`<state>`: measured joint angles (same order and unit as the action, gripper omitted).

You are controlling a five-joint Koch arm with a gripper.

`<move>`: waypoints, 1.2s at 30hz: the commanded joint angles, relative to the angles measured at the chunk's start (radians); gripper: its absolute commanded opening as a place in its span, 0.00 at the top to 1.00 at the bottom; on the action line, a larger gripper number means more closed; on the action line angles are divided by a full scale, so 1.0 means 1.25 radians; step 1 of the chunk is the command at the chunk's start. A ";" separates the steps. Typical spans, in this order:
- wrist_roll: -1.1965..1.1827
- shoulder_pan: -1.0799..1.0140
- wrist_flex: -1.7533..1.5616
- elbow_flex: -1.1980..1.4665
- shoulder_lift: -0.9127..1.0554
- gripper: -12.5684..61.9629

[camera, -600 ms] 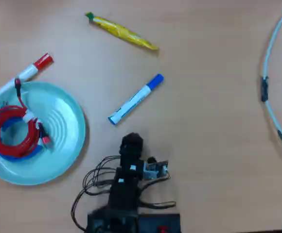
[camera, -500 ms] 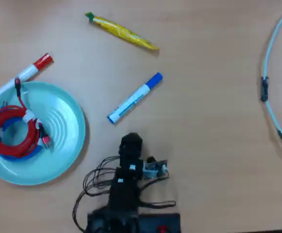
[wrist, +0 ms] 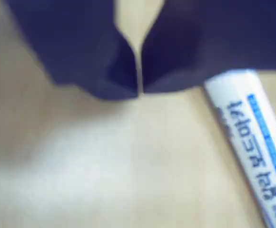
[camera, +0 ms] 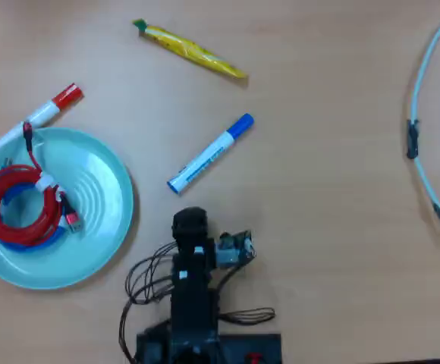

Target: Pick up the blue pen and put it in the green bowl

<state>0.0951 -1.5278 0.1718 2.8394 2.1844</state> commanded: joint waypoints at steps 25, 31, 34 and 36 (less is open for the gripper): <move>0.135 0.031 0.988 -0.934 -0.220 0.92; 0.304 -0.007 0.987 -0.978 -0.290 0.81; 0.363 -0.037 0.988 -0.988 -0.328 0.69; 0.388 -0.044 0.989 -1.001 -0.350 0.61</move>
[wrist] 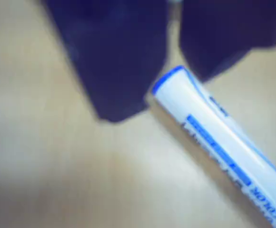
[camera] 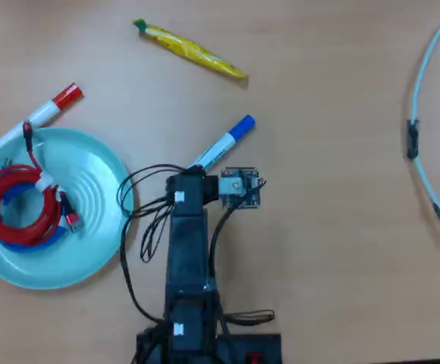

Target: Pick up the blue pen and put it in the green bowl

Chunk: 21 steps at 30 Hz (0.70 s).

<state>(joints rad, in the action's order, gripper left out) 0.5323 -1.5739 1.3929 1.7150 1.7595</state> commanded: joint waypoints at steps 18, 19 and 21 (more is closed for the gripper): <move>0.255 -0.028 0.107 -0.346 -0.298 0.36; 0.255 -0.027 0.106 -0.346 -0.312 0.32; 0.255 -0.018 0.106 -0.355 -0.331 0.26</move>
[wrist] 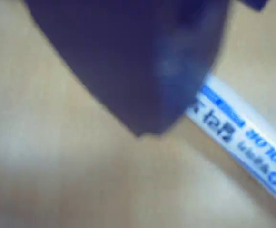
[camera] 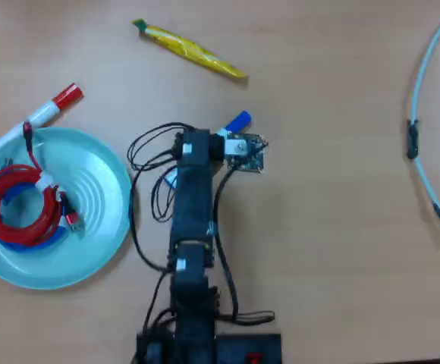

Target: Pick up the blue pen and put it in the green bowl

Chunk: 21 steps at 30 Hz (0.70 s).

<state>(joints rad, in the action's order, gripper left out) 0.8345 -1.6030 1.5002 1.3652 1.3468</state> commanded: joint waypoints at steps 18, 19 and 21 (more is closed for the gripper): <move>0.004 0.025 0.038 -0.169 -0.217 0.27; 0.002 0.023 0.040 -0.169 -0.220 0.27; 0.002 0.022 0.047 -0.169 -0.231 0.27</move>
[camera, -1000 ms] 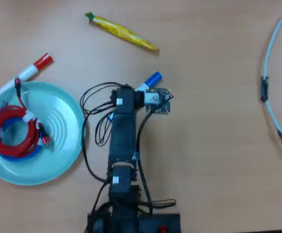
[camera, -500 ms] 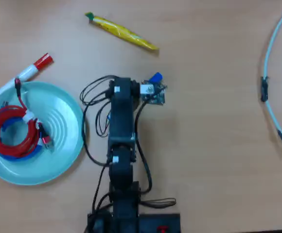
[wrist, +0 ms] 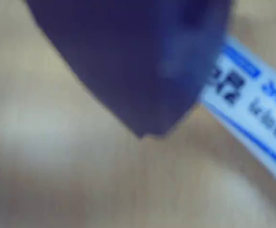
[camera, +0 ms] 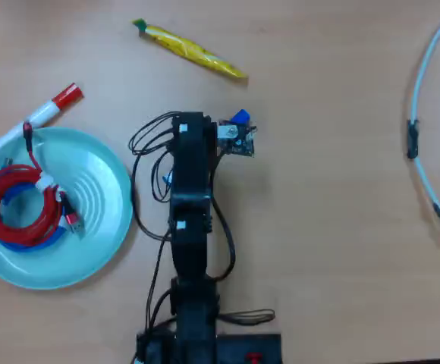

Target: Pick up the blue pen and put it in the green bowl

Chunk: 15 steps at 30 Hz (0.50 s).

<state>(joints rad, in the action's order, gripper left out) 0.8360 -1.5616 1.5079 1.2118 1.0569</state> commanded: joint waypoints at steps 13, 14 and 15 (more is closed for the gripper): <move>0.006 -0.029 0.045 -0.096 -0.025 0.27; 0.010 -0.037 0.044 -0.097 -0.032 0.27; 0.015 -0.044 0.043 -0.099 -0.042 0.27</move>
<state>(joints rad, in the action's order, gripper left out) 0.8360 -1.5984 1.5186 1.1566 1.0078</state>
